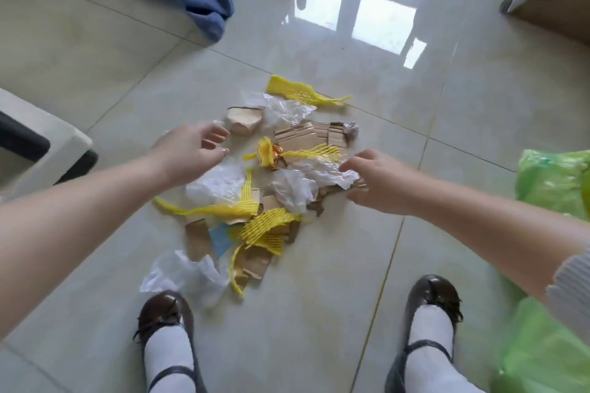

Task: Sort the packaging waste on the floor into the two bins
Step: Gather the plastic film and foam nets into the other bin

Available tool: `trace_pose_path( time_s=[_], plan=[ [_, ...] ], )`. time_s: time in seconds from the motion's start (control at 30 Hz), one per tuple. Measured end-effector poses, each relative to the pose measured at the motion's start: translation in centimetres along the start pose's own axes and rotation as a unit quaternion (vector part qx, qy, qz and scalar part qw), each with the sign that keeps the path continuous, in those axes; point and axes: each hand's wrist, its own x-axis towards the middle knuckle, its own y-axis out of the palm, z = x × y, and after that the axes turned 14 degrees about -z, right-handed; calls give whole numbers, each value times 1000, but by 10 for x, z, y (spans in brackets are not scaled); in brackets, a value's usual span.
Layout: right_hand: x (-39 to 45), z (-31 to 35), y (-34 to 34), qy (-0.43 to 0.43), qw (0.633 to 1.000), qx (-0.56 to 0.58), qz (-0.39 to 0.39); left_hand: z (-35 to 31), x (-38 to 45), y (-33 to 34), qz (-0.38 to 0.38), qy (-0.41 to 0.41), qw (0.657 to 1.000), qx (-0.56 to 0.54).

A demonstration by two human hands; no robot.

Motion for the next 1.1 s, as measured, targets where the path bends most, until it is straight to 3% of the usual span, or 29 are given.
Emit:
trace_pose_path(
  time_s=[0.13, 0.27, 0.33, 0.47, 0.6, 0.7, 0.83, 0.97, 1.1],
  plan=[
    [35, -1, 28, -44, 992, -111, 46, 36, 9, 31, 25, 19, 999, 6],
    [73, -23, 58, -43, 983, -169, 57, 42, 17, 87, 94, 139, 983, 81],
    [89, -34, 73, -33, 984, -167, 56, 36, 17, 116, 139, 222, 956, 132],
    [124, -50, 101, -57, 981, -173, 74, 24, 23, 162, 201, 379, 872, 237],
    [148, -51, 118, -81, 979, -159, 99, 21, 35, 188, 240, 429, 827, 271],
    [151, -53, 124, -99, 974, -180, 96, 22, 42, 197, 228, 434, 830, 267],
    [152, -54, 131, -101, 980, -163, 52, 25, 53, 199, 200, 398, 867, 221],
    [151, -49, 133, -64, 988, -128, 59, 39, 54, 198, 171, 366, 901, 157],
    [144, -44, 130, -14, 994, -96, 57, 53, 56, 186, 107, 376, 913, 118]
  ],
)
